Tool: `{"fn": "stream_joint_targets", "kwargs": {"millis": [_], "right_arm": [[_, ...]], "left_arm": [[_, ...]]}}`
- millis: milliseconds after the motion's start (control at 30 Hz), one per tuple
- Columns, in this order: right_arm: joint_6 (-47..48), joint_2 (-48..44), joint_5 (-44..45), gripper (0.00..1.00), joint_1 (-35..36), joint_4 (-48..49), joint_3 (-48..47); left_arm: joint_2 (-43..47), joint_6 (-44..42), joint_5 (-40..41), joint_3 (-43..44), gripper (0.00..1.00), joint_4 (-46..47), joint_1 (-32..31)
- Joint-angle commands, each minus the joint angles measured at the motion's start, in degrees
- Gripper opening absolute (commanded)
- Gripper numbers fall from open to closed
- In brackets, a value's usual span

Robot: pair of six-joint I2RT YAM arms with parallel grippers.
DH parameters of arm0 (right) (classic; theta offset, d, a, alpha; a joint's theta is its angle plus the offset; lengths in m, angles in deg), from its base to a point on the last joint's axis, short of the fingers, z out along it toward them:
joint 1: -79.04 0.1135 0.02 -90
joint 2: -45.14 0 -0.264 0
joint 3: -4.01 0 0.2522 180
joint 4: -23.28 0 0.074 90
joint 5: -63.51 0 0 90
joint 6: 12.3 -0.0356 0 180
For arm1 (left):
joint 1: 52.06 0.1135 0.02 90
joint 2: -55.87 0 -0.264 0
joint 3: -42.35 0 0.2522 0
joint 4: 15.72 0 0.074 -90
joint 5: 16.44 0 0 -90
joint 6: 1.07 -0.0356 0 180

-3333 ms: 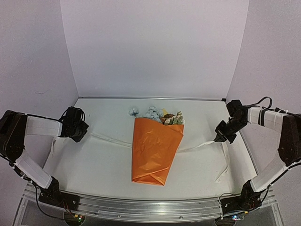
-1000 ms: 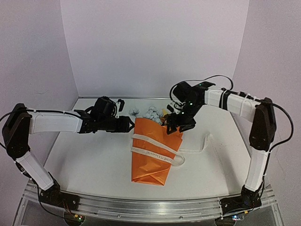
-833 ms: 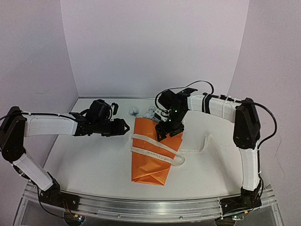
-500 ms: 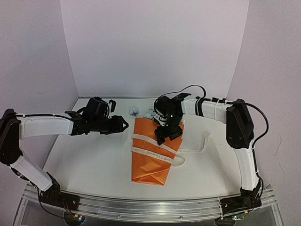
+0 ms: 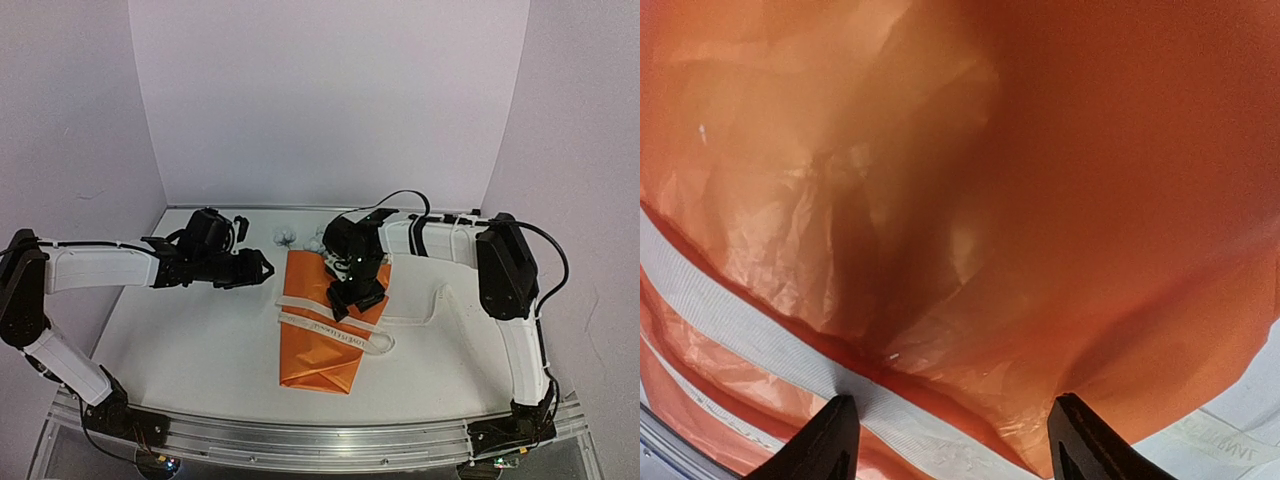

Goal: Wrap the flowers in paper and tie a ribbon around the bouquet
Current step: Adjust the left side of the ribbon on the folded bouquet.

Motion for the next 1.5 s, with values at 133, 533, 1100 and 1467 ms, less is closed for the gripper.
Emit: {"fn": "stream_joint_targets", "kwargs": {"millis": [133, 533, 1100, 1467], "right_arm": [[-3.0, -1.2, 0.4, 0.43, 0.4, 0.4, 0.0], [-4.0, -6.6, 5.0, 0.00, -0.1, 0.3, 1.8], [-26.9, -36.1, 32.7, 0.00, -3.4, -0.2, 37.5], [-31.5, -40.0, 29.2, 0.42, -5.3, -0.1, 44.8]], "left_arm": [[0.2, 0.4, -0.5, 0.8, 0.57, 0.3, 0.4], [-0.6, -0.6, -2.2, 1.5, 0.56, 0.6, 0.4], [-8.9, -9.1, -14.6, 6.8, 0.47, 2.5, -2.2], [-9.4, -11.4, -10.5, 7.3, 0.47, -0.2, -4.9]]}}
